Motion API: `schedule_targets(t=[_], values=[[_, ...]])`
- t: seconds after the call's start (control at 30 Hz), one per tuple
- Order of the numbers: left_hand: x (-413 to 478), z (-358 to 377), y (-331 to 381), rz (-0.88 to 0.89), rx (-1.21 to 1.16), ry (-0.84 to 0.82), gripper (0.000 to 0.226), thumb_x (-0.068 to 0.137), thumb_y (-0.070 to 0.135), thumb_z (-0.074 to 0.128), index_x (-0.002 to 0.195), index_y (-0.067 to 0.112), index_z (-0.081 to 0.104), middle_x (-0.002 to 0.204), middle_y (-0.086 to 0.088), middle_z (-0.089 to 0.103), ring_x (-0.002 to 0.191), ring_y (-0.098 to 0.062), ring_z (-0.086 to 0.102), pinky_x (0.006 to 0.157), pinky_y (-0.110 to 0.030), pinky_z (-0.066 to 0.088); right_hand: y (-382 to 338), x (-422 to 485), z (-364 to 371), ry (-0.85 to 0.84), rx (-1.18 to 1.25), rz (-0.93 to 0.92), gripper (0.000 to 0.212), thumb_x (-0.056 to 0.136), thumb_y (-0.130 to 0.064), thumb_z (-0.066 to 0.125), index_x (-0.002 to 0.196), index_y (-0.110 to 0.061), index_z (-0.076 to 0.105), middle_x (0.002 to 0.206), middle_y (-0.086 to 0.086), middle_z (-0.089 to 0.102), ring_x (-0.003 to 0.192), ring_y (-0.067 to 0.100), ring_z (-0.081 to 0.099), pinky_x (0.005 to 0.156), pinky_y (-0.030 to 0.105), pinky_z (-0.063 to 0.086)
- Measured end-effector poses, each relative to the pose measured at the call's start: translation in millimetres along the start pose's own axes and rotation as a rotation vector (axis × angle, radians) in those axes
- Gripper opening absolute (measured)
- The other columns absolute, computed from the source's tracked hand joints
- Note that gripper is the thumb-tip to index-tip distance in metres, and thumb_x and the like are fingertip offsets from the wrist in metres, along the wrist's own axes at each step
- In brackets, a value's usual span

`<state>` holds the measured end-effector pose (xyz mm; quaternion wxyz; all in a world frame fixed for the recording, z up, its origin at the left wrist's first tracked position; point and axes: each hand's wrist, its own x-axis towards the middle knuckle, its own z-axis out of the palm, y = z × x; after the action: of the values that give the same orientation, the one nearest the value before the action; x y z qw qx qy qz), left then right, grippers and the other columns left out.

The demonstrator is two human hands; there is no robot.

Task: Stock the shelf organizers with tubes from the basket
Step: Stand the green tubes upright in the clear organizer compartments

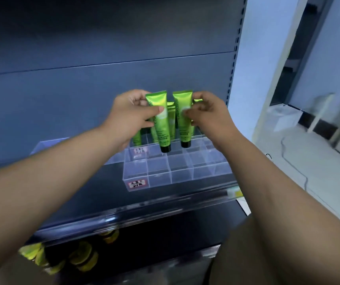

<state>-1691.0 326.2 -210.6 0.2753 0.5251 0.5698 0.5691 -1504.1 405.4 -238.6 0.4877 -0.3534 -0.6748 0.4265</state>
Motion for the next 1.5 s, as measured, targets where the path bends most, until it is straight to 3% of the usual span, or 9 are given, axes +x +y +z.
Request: schedule_targets(t=[0.2, 0.3, 0.37, 0.43, 0.67, 0.83, 1.03, 1.3, 1.5], values=[[42, 33, -16, 0.077, 0.107, 0.031, 0.024, 0.082, 0.006, 0.082, 0.092, 0.023, 0.069, 0.081, -0.009, 0.057, 0.076, -0.021, 0.061, 0.074, -0.042, 0.06, 14, 31, -24, 0.11, -0.115, -0.068, 0.019, 0.079, -0.023, 0.07, 0.077, -0.007, 0.06, 0.067, 0.003, 0.062, 0.063, 0.03, 0.064, 0.071, 0.06, 0.056], [58, 44, -28, 0.175, 0.197, 0.02, 0.028, 0.081, 0.005, 0.083, 0.096, 0.023, 0.067, 0.074, 0.001, 0.052, 0.06, -0.009, 0.053, 0.06, -0.027, 0.053, 21, 48, -33, 0.107, -0.133, -0.105, 0.019, 0.079, -0.025, 0.07, 0.075, -0.009, 0.062, 0.066, 0.006, 0.061, 0.064, 0.026, 0.065, 0.069, 0.06, 0.056], [65, 49, -36, 0.249, 0.275, 0.021, 0.029, 0.08, 0.008, 0.085, 0.1, 0.022, 0.068, 0.081, 0.001, 0.052, 0.062, 0.0, 0.051, 0.063, -0.012, 0.047, 25, 57, -37, 0.116, -0.151, -0.132, 0.005, 0.079, -0.023, 0.071, 0.083, -0.025, 0.069, 0.069, 0.003, 0.067, 0.069, 0.024, 0.071, 0.073, 0.056, 0.059], [71, 50, -46, 0.296, 0.347, 0.036, 0.03, 0.08, 0.012, 0.086, 0.101, 0.024, 0.068, 0.087, -0.002, 0.057, 0.072, -0.002, 0.054, 0.069, -0.008, 0.044, 28, 66, -41, 0.135, -0.18, -0.166, 0.019, 0.078, -0.022, 0.071, 0.09, -0.035, 0.069, 0.07, -0.001, 0.07, 0.067, 0.018, 0.07, 0.077, 0.046, 0.061], [83, 49, -68, 0.296, 0.416, 0.112, 0.029, 0.079, 0.02, 0.087, 0.1, 0.027, 0.069, 0.084, 0.011, 0.057, 0.076, 0.002, 0.054, 0.069, -0.012, 0.044, 40, 76, -44, 0.145, -0.188, -0.17, 0.021, 0.081, -0.008, 0.068, 0.086, -0.028, 0.07, 0.072, -0.001, 0.072, 0.063, 0.014, 0.067, 0.068, 0.037, 0.058], [87, 48, -70, 0.288, 0.393, 0.114, 0.029, 0.079, 0.019, 0.087, 0.102, 0.022, 0.069, 0.088, 0.006, 0.06, 0.071, 0.001, 0.055, 0.061, -0.011, 0.046, 43, 79, -42, 0.163, -0.229, -0.168, 0.021, 0.082, -0.005, 0.069, 0.088, -0.025, 0.071, 0.071, -0.007, 0.07, 0.059, 0.001, 0.063, 0.059, 0.016, 0.048], [90, 50, -73, 0.294, 0.393, 0.074, 0.025, 0.077, 0.019, 0.087, 0.092, 0.026, 0.068, 0.085, 0.007, 0.064, 0.073, -0.006, 0.058, 0.068, -0.024, 0.05, 51, 79, -36, 0.146, -0.26, -0.159, 0.02, 0.082, -0.004, 0.071, 0.098, -0.016, 0.076, 0.069, -0.008, 0.068, 0.052, -0.009, 0.054, 0.054, 0.008, 0.039], [90, 48, -85, 0.283, 0.464, 0.071, 0.03, 0.074, 0.033, 0.087, 0.084, 0.046, 0.062, 0.09, 0.012, 0.066, 0.074, -0.023, 0.063, 0.069, -0.041, 0.055, 59, 81, -28, 0.139, -0.304, -0.185, 0.019, 0.081, -0.008, 0.076, 0.096, -0.02, 0.076, 0.071, -0.009, 0.069, 0.059, -0.007, 0.058, 0.062, 0.011, 0.045], [90, 47, -92, 0.274, 0.475, 0.121, 0.031, 0.076, 0.028, 0.089, 0.096, 0.031, 0.064, 0.093, 0.005, 0.067, 0.078, -0.019, 0.063, 0.073, -0.036, 0.054, 66, 83, -26, 0.154, -0.35, -0.169, 0.019, 0.083, -0.009, 0.075, 0.099, -0.02, 0.076, 0.075, -0.006, 0.069, 0.066, -0.001, 0.06, 0.062, 0.008, 0.044]])
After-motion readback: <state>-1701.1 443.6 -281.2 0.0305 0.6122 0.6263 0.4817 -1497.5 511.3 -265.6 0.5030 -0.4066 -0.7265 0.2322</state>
